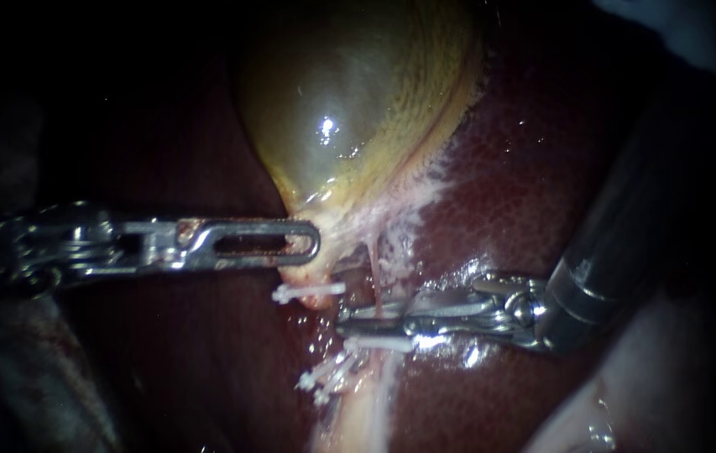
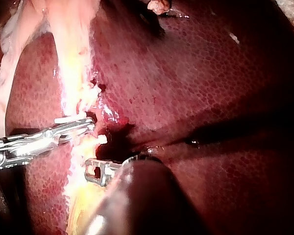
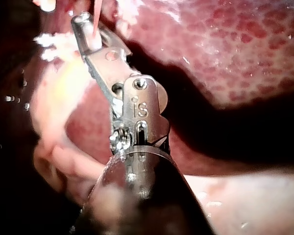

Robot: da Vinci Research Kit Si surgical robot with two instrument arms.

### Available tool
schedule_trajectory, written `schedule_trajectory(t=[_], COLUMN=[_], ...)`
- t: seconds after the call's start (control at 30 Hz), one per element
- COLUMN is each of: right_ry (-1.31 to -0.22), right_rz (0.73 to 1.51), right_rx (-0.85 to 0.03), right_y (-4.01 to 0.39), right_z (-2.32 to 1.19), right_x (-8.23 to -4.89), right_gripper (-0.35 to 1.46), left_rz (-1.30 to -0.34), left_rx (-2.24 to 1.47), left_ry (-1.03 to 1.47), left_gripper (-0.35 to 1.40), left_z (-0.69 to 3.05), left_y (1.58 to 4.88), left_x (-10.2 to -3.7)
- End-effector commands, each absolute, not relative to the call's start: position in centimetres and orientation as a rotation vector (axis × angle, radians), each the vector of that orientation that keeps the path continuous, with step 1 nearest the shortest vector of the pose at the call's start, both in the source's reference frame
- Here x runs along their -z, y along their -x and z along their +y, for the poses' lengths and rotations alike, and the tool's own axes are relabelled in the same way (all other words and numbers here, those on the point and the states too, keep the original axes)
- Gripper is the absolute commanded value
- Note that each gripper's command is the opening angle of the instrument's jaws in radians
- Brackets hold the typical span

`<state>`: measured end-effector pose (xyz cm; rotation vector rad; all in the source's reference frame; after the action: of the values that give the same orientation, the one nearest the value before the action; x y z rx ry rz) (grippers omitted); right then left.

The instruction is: Going back second clip right tube

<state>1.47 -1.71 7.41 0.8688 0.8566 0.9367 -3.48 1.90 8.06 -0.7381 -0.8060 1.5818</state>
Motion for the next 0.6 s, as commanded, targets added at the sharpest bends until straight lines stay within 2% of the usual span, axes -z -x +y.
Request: schedule_trajectory(t=[0.03, 0.6], right_ry=[-0.869, -0.869], right_rz=[0.857, 0.857], right_rx=[-0.936, -0.937], right_y=[-1.47, -1.47], right_z=[-1.71, -1.71], right_x=[-7.4, -7.4], right_gripper=[-0.35, -0.32], left_rz=[-0.806, -0.806], left_rx=[-1.581, -1.581], left_ry=[0.738, 0.738], left_gripper=[-0.35, -0.35], left_z=[1.9, 1.9], left_y=[3.48, 3.48], left_x=[-8.06, -8.06])
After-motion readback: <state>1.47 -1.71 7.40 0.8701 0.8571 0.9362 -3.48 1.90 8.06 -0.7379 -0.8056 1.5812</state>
